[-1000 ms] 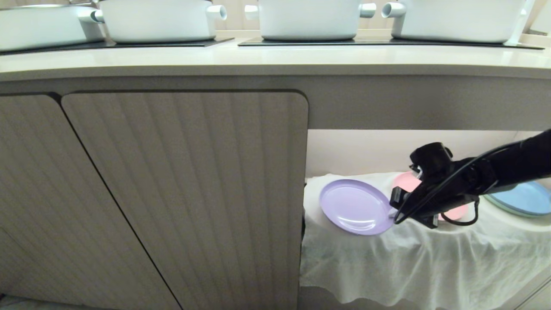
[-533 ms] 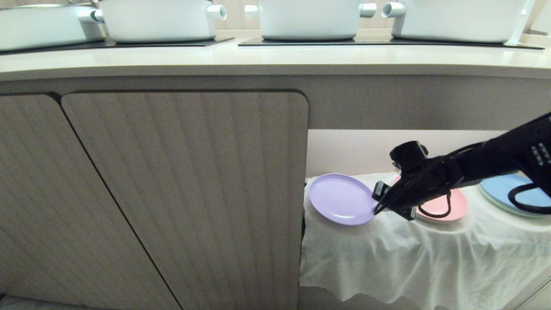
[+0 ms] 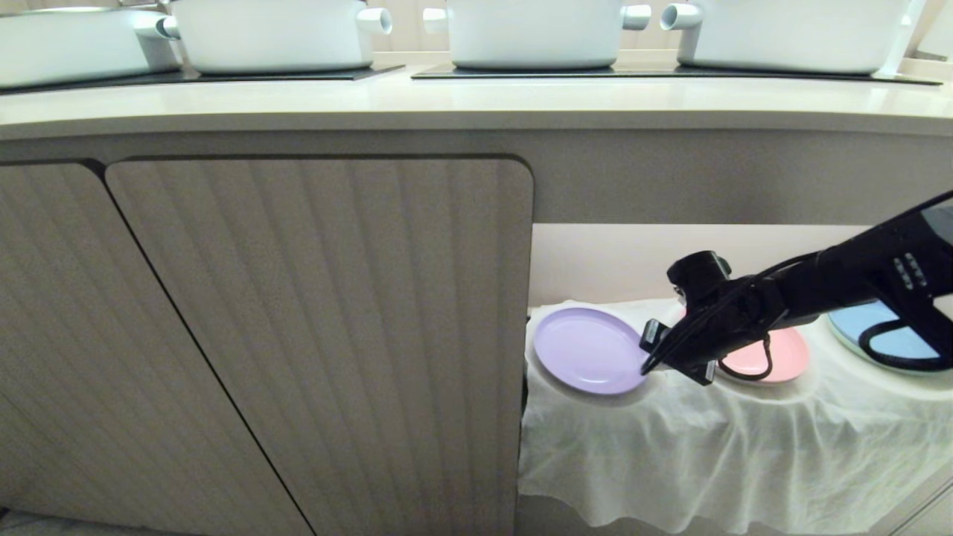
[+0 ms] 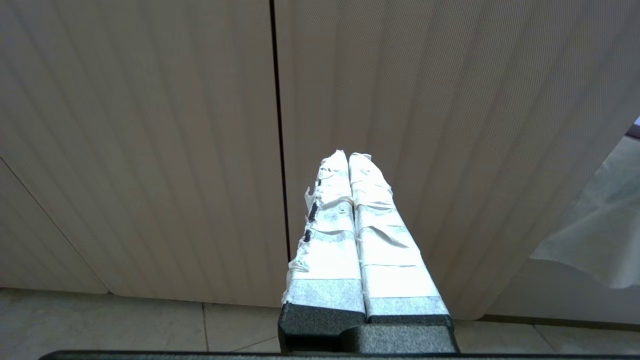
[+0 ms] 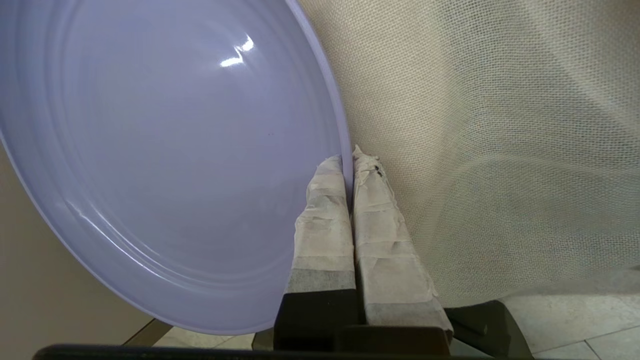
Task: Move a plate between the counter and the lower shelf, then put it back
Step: Put the plate in the cupboard
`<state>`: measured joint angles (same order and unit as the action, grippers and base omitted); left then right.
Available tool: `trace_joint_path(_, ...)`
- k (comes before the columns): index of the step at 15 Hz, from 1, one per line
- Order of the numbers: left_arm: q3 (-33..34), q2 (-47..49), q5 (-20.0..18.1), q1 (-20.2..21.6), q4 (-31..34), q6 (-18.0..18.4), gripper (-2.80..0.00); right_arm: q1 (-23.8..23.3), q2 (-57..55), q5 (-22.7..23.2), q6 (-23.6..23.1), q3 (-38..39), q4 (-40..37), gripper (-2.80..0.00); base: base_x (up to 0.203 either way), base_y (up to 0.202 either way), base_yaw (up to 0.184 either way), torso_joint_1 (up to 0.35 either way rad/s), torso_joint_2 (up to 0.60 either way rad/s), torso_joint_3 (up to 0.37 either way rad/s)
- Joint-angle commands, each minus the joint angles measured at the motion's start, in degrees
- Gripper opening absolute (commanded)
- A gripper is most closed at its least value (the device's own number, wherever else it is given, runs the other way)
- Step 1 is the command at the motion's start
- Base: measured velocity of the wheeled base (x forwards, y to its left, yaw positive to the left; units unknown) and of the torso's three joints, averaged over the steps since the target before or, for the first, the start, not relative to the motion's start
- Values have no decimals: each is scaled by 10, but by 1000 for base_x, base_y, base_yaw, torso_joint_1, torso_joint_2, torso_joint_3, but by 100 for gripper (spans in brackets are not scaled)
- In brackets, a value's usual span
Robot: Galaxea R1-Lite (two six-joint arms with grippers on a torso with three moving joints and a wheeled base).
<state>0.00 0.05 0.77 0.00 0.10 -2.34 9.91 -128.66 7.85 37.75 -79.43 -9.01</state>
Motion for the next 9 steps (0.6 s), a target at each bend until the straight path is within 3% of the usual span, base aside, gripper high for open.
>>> trace_joint_path(1,0,0,0,0,0,0,-280,0,-1,0,2,0,0,-280,0,0,0,0,0,0)
trace_joint_path(9,0,0,0,0,0,0,-280,-2,-8,-4,2,-2,1,-280,0,0,0,0,0,0)
